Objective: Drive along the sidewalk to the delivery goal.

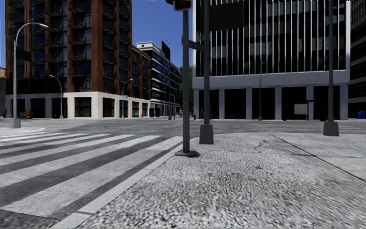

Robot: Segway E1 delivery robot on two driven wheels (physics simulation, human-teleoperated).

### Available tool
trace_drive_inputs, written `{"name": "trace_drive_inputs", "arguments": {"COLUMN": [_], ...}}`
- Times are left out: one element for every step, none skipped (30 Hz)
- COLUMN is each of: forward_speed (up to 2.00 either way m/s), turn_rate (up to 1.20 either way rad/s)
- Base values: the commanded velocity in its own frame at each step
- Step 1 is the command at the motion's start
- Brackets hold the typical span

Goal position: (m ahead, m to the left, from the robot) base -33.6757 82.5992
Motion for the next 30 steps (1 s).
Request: {"name": "trace_drive_inputs", "arguments": {"forward_speed": [1.55, 1.39, 1.21, 1.21, 1.16, 1.15, 1.15, 1.15, 1.14, 1.14, 1.14, 1.14, 1.14, 1.14, 1.14, 1.14, 1.14, 1.14, 1.14, 1.14, 1.14, 1.14, 1.16, 1.18, 1.18, 1.18, 1.18, 1.18, 1.18, 1.18], "turn_rate": [0.66, 0.66, 0.66, 0.66, 0.66, 0.66, 0.66, 0.66, 0.66, 0.66, 0.66, 0.66, 0.66, 0.66, 0.66, 0.66, 0.66, 0.66, 0.66, 0.66, 0.66, 0.66, 0.59, 0.47, 0.47, 0.44, 0.43, 0.43, 0.43, 0.42]}}
